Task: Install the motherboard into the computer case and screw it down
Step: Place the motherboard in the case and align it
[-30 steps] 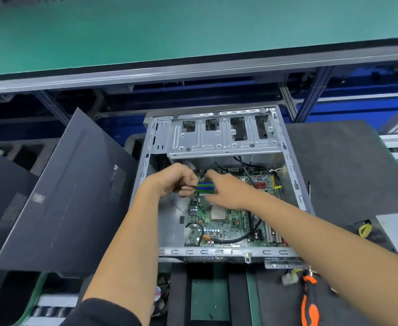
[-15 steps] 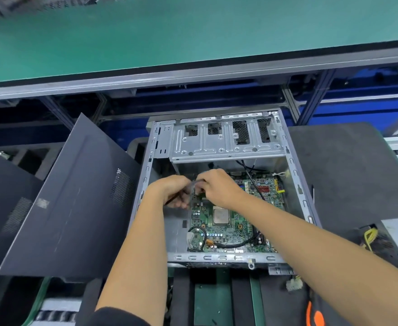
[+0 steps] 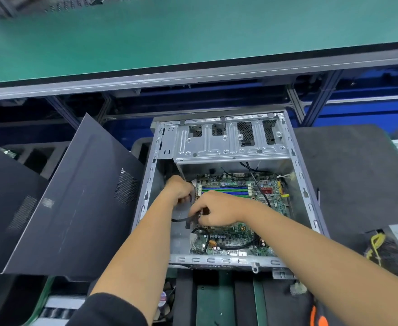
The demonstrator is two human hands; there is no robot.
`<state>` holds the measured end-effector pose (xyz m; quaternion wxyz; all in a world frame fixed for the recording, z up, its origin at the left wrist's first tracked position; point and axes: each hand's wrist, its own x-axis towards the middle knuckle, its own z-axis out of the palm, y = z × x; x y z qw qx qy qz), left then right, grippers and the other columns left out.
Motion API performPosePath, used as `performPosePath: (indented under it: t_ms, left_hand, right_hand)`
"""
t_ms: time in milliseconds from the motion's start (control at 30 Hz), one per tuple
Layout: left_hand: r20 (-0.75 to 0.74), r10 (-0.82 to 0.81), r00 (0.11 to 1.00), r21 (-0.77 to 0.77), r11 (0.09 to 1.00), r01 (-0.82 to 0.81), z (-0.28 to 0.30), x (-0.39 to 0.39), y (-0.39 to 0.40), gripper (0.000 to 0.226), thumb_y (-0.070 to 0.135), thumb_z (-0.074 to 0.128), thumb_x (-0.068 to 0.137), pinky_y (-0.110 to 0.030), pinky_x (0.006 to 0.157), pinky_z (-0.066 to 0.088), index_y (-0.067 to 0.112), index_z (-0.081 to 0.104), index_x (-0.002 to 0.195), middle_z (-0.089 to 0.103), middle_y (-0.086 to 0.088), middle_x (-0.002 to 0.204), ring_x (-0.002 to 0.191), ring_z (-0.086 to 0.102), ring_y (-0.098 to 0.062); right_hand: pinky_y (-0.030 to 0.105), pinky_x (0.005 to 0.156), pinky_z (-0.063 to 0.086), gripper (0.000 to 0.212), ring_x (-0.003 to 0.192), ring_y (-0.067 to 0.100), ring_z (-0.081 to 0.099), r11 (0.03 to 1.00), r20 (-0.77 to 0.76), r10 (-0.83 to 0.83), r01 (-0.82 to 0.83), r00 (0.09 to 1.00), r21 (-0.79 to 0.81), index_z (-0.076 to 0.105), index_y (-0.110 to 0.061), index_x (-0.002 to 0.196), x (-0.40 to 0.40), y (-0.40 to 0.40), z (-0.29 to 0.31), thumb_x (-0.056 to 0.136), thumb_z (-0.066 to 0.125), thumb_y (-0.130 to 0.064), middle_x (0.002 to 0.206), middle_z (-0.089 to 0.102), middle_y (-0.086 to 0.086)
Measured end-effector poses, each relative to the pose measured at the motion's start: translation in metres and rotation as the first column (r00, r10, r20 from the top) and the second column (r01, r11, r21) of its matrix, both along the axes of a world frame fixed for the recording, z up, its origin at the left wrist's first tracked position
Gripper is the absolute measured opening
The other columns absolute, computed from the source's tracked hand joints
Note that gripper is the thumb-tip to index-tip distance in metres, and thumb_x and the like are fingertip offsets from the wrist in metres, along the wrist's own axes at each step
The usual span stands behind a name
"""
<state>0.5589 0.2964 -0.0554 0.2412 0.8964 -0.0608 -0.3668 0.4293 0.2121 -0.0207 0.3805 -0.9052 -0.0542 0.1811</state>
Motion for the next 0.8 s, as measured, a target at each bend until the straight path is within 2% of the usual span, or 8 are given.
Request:
performPosePath:
  t_ms: [100,233,367,433,533,600,700,800]
  left_hand:
    - [0.151,0.079,0.985,-0.009,0.997,-0.079,-0.004,0.007,0.0,0.018,0.012,0.056,0.085,-0.025,0.053,0.044,0.003,0.061,0.07,0.063,-0.013,0.068,0.057,0.055,-0.023]
    - [0.123,0.145,0.982,-0.083,0.987,-0.136,-0.01,0.012,-0.002,0.024,0.013,0.055,0.084,-0.026,0.053,0.046,-0.007,0.068,0.087,0.068,-0.018,0.076,0.059,0.058,-0.024]
    - [0.119,0.085,0.989,-0.011,0.996,-0.084,-0.012,0.012,0.0,0.025,0.017,0.055,0.085,-0.034,0.064,0.054,-0.004,0.063,0.096,0.067,-0.018,0.089,0.08,0.067,-0.032]
    - [0.163,0.051,0.985,0.016,0.998,-0.055,-0.012,0.014,0.002,0.022,0.018,0.055,0.084,-0.026,0.053,0.048,0.0,0.062,0.094,0.065,-0.013,0.084,0.071,0.063,-0.028]
    - [0.126,0.038,0.991,0.014,0.999,-0.04,-0.015,0.016,0.0,0.022,0.017,0.057,0.084,-0.033,0.055,0.058,-0.002,0.067,0.09,0.07,-0.013,0.08,0.064,0.067,-0.027]
    - [0.082,0.049,0.995,0.0,0.999,-0.049,-0.018,0.015,-0.001,0.019,0.018,0.062,0.086,-0.033,0.055,0.059,-0.001,0.067,0.09,0.071,-0.014,0.078,0.059,0.067,-0.025]
    - [0.079,0.056,0.995,-0.012,0.998,-0.055,-0.024,0.017,-0.001,0.02,0.02,0.066,0.088,-0.019,0.036,0.043,0.0,0.063,0.089,0.066,-0.009,0.071,0.047,0.06,-0.017]
    - [0.136,0.026,0.99,0.009,1.0,-0.028,-0.029,0.019,-0.001,0.019,0.02,0.065,0.088,-0.025,0.048,0.047,0.001,0.064,0.092,0.069,-0.015,0.091,0.07,0.066,-0.025]
  right_hand:
    - [0.02,0.063,0.044,0.046,0.074,0.005,0.057,0.994,-0.05,-0.101,0.103,0.994,0.046,0.065,-0.016,0.12,0.005,-0.011,-0.005,0.079,0.053,0.001,0.086,0.064,-0.004]
    - [0.035,0.069,0.051,0.048,0.089,0.029,0.06,0.93,-0.02,-0.365,0.363,0.931,-0.049,0.052,-0.016,0.121,0.018,-0.023,-0.015,0.077,0.05,0.003,0.095,0.062,0.012]
    - [0.031,0.051,0.038,0.059,0.069,0.017,0.051,0.928,-0.017,-0.352,0.347,0.936,-0.133,0.034,-0.015,0.137,0.036,-0.032,-0.021,0.082,0.048,0.001,0.081,0.051,0.003]
    - [0.03,0.058,0.039,0.057,0.081,0.022,0.056,0.911,-0.032,-0.353,0.335,0.935,-0.241,0.032,-0.009,0.139,0.039,-0.036,-0.029,0.085,0.048,-0.003,0.097,0.054,0.008]
    - [0.035,0.08,0.042,0.044,0.113,0.031,0.05,0.859,-0.032,-0.346,0.303,0.938,-0.412,0.037,-0.008,0.134,0.041,-0.041,-0.037,0.092,0.048,-0.015,0.135,0.042,0.011]
    - [0.035,0.074,0.042,0.038,0.099,0.029,0.05,0.857,-0.082,-0.344,0.277,0.935,-0.435,0.039,-0.01,0.13,0.048,-0.044,-0.036,0.094,0.046,-0.023,0.127,0.049,0.011]
    - [0.029,0.053,0.034,0.027,0.074,0.02,0.049,0.868,-0.138,-0.346,0.261,0.928,-0.421,0.045,-0.014,0.118,0.058,-0.045,-0.036,0.095,0.045,-0.028,0.095,0.053,0.004]
    - [0.027,0.048,0.031,0.016,0.06,0.015,0.044,0.874,-0.14,-0.35,0.27,0.926,-0.404,0.049,-0.018,0.094,0.062,-0.048,-0.04,0.093,0.047,-0.033,0.078,0.052,0.003]
